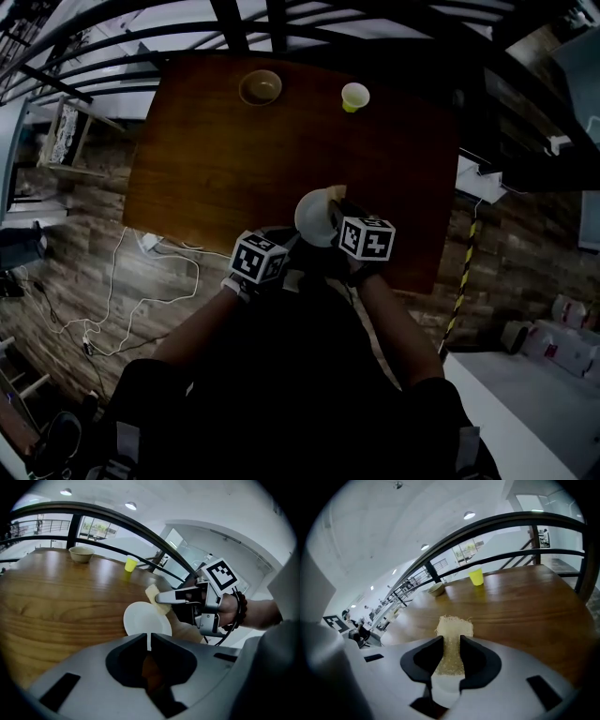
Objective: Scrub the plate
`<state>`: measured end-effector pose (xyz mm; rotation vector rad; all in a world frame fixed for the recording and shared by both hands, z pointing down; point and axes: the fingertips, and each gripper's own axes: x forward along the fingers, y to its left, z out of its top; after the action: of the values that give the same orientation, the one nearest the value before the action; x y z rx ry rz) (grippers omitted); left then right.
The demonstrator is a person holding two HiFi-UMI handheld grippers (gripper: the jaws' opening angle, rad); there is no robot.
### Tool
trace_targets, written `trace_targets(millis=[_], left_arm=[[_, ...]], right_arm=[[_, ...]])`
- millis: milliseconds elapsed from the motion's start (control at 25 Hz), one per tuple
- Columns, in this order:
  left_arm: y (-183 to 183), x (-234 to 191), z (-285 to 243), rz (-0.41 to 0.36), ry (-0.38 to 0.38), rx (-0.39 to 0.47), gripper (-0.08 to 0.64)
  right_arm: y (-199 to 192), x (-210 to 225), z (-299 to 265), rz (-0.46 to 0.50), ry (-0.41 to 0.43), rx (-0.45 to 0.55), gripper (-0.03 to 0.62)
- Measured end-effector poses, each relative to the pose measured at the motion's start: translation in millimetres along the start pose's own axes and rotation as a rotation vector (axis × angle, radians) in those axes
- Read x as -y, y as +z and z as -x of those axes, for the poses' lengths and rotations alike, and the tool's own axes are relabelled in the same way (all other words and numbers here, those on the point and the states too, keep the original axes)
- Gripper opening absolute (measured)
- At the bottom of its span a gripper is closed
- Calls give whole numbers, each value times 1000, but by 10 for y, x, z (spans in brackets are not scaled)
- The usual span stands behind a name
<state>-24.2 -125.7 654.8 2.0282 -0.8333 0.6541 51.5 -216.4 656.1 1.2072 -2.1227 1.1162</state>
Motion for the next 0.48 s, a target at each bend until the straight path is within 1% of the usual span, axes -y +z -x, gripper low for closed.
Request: trace_targets(millis=[120,240,360,480], left_arm=[[-101,-149,86,23,20,-14,25],[-189,-207,99,25,20,-34,25],[-295,-206,79,23,13,-52,25],[-330,-207,22,16,13,-77,25]], right_arm=[[-93,-416,-207,46,63,-36,120],[-156,-646,-363,64,96,-64,120],[-230,-694,-429,86,93,-76,120],[-241,-554,-428,80,65,-72,120]])
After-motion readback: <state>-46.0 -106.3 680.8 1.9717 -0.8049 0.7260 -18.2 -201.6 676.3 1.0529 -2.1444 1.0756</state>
